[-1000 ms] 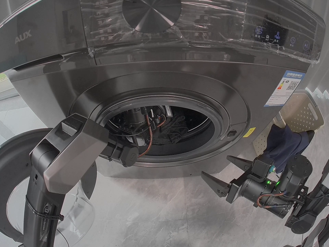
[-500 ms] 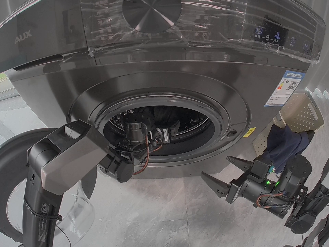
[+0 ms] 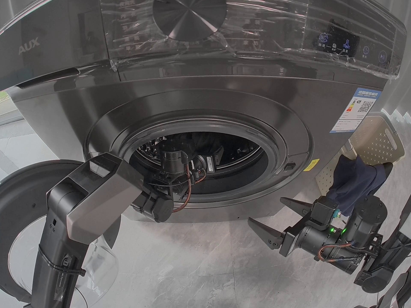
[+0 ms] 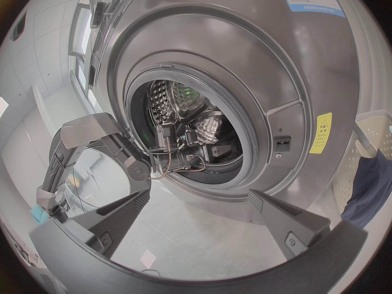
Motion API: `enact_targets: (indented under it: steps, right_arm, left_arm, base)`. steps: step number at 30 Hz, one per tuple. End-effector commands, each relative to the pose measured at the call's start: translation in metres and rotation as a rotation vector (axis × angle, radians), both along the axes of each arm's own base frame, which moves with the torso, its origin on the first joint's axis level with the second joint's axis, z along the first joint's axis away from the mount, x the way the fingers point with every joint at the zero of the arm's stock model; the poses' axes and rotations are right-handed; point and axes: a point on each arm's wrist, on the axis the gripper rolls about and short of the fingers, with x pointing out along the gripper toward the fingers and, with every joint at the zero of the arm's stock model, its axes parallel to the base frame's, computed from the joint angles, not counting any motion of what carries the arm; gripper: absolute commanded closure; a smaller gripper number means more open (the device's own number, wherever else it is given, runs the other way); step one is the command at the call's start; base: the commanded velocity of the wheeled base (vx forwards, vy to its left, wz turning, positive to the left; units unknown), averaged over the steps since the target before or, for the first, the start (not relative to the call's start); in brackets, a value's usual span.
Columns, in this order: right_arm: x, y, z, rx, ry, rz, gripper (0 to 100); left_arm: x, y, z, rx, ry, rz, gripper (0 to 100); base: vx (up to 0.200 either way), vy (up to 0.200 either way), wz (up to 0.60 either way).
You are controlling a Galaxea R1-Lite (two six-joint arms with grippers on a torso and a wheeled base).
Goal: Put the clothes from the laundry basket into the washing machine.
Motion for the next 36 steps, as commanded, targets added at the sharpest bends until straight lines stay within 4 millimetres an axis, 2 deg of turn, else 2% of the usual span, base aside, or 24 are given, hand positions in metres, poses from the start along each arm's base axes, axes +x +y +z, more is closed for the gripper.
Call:
enact_targets:
  steps: [1, 8, 12, 21, 22, 25, 28, 29, 31, 35, 36]
  right_arm:
    - [0.000, 0.001, -0.001, -0.001, 0.002, 0.002, 0]
    - [0.000, 0.002, 0.000, 0.000, 0.001, 0.005, 0]
    - [-0.001, 0.002, 0.000, 0.000, 0.001, 0.008, 0]
    - [-0.001, 0.002, 0.000, 0.000, 0.001, 0.008, 0]
    - [-0.001, 0.002, 0.000, 0.001, 0.001, 0.008, 0]
    - [-0.001, 0.002, 0.000, 0.000, 0.001, 0.006, 0]
    - [-0.001, 0.002, -0.001, 0.000, 0.003, 0.008, 0]
    - [-0.001, 0.002, -0.001, 0.000, 0.003, 0.008, 0]
    - [0.000, 0.002, 0.000, 0.000, 0.001, 0.005, 0]
    - [-0.001, 0.001, -0.001, -0.001, 0.002, 0.005, 0]
    - [-0.001, 0.002, -0.001, -0.001, 0.004, 0.006, 0]
  left_arm:
    - [0.007, -0.005, -0.006, -0.009, -0.012, 0.001, 100]
    - [0.029, -0.015, 0.001, -0.084, -0.121, 0.071, 100]
    - [0.044, -0.019, 0.012, -0.153, -0.223, 0.099, 100]
    - [0.047, -0.019, 0.018, -0.165, -0.240, 0.119, 100]
    - [0.046, -0.019, 0.018, -0.164, -0.239, 0.119, 0]
    - [0.040, -0.019, 0.025, -0.164, -0.231, 0.114, 0]
    - [0.019, -0.016, 0.026, -0.108, -0.154, 0.096, 0]
    - [0.019, -0.016, 0.026, -0.108, -0.154, 0.096, 0]
    - [-0.016, -0.018, 0.029, -0.052, -0.078, 0.026, 0]
    - [-0.048, -0.019, 0.032, -0.020, -0.036, -0.041, 0]
    - [-0.065, -0.019, 0.037, -0.007, -0.034, -0.070, 0]
  base:
    - [0.000, 0.000, 0.00]
    - [0.000, 0.000, 0.00]
    - [0.000, 0.000, 0.00]
    - [0.000, 0.000, 0.00]
    - [0.000, 0.000, 0.00]
    - [0.000, 0.000, 0.00]
    - [0.000, 0.000, 0.00]
    - [0.000, 0.000, 0.00]
    - [0.000, 0.000, 0.00]
    - [0.000, 0.000, 0.00]
    - [0.000, 0.000, 0.00]
